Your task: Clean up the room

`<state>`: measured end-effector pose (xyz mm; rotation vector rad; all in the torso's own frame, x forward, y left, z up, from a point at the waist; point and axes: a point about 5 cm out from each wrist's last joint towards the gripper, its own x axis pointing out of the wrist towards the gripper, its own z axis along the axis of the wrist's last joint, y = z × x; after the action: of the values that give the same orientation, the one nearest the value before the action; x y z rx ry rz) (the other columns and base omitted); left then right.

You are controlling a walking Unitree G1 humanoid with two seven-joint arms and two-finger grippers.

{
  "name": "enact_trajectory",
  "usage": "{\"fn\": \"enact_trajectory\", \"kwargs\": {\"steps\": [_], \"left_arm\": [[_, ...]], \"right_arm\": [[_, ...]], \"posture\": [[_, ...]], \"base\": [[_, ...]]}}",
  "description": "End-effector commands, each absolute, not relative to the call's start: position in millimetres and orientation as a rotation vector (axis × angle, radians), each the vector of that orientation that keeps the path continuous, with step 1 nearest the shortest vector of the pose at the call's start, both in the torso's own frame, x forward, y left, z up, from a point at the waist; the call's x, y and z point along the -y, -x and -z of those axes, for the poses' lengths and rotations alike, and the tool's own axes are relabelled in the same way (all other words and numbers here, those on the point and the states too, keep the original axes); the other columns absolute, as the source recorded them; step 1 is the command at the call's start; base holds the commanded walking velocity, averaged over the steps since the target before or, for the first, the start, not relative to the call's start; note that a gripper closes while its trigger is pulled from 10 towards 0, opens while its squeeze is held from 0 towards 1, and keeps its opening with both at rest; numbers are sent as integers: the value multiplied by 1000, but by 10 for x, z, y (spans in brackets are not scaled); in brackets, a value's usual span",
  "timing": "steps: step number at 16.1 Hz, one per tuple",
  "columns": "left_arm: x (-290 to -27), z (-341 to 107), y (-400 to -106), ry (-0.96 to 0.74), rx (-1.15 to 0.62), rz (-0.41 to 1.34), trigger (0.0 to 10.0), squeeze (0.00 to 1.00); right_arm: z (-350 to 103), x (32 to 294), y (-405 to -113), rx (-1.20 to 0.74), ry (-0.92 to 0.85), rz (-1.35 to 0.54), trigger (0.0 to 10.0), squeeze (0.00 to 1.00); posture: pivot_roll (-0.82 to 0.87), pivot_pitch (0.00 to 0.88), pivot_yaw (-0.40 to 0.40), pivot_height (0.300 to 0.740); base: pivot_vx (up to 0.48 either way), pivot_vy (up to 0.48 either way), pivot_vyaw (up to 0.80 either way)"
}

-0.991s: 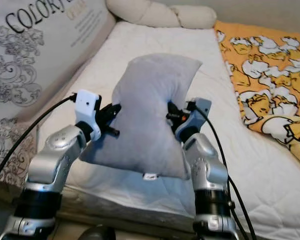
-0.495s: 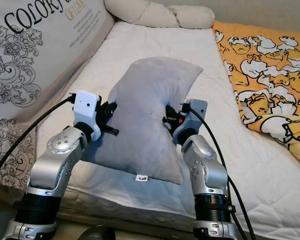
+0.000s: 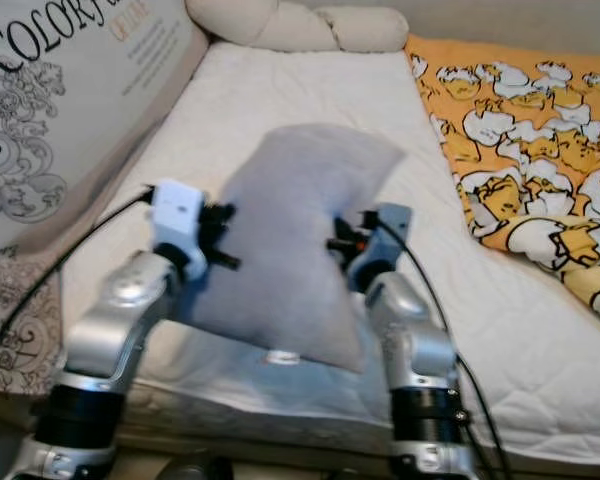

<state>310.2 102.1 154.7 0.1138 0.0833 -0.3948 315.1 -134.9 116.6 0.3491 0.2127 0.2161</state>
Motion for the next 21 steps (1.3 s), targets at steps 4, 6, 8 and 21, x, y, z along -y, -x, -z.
{"fn": "enact_trajectory", "kwargs": {"steps": [4,6,8,21], "left_arm": [[-1053,-1663,-3122,-126,-40,380,10000,0],[-1053,-1667,-3128,-128,-40,380,10000,0],[-1048,-1674,-3138,-131,-38,383,10000,0],[-1032,-1684,-3163,-137,-38,380,10000,0]], "right_arm": [[-1238,1248,-3172,-184,-353,-249,10000,0],[-1241,1250,-3179,-185,-358,-247,10000,0],[-1238,1252,-3187,-191,-361,-243,10000,0],[-1209,1267,-3185,-196,-364,-210,10000,0]], "posture": [[45,0,-16,740],[44,0,-15,740],[42,0,-12,740],[38,0,2,740]], "base": [[0,351,0],[0,356,0],[0,369,-622],[0,317,-62]]}}
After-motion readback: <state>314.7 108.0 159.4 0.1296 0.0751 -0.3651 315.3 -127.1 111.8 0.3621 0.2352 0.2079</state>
